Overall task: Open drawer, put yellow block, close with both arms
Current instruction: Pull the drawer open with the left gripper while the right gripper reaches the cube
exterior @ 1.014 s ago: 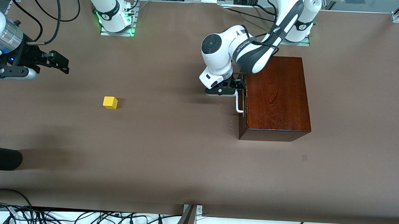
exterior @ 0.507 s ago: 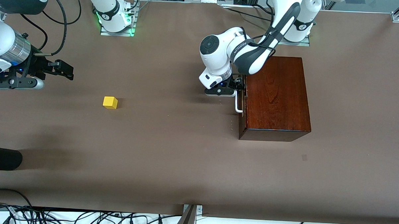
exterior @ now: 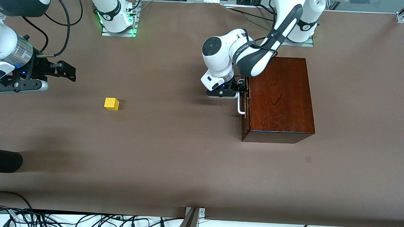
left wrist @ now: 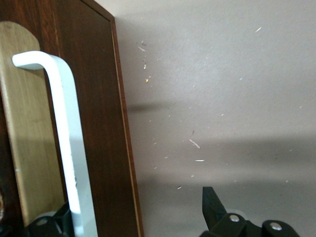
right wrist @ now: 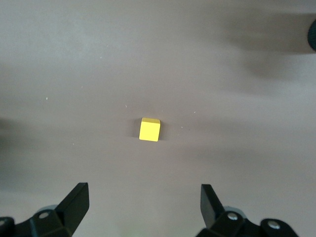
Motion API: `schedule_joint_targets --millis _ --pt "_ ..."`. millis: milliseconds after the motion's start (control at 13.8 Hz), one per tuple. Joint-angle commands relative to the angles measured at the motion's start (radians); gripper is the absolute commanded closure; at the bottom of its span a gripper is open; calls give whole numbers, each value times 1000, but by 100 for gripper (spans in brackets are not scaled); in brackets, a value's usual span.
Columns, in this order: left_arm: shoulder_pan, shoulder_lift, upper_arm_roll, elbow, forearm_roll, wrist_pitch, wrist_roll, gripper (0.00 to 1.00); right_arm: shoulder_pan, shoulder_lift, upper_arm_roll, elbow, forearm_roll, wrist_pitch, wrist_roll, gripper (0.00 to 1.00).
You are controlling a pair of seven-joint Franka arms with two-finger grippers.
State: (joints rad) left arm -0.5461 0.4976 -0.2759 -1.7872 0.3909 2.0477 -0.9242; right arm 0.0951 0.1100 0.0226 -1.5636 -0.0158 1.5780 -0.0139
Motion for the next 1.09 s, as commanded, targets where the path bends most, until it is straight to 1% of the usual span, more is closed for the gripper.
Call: schedule_joint_targets --millis 0,290,435,652,797,870,1014 --pt "-18 56 1 66 9 55 -13 0 1 19 7 14 -16 -39 -28 0" --pt "-54 110 1 159 6 55 -37 0 2 59 5 -54 -6 8 -23 0" --pt "-66 128 1 183 6 55 -74 0 2 53 5 -149 -3 112 -18 0" --pt "-83 150 0 251 3 55 -88 0 2 54 5 -242 -1 218 40 0" --pt "-87 159 0 284 -52 55 -88 0 2 54 3 -323 5 319 45 0" --pt "-90 160 0 284 -82 55 -88 0 0 56 2 -363 7 374 48 0" --pt "-98 168 1 285 -95 55 -87 0 0 60 2 -459 7 506 104 0"
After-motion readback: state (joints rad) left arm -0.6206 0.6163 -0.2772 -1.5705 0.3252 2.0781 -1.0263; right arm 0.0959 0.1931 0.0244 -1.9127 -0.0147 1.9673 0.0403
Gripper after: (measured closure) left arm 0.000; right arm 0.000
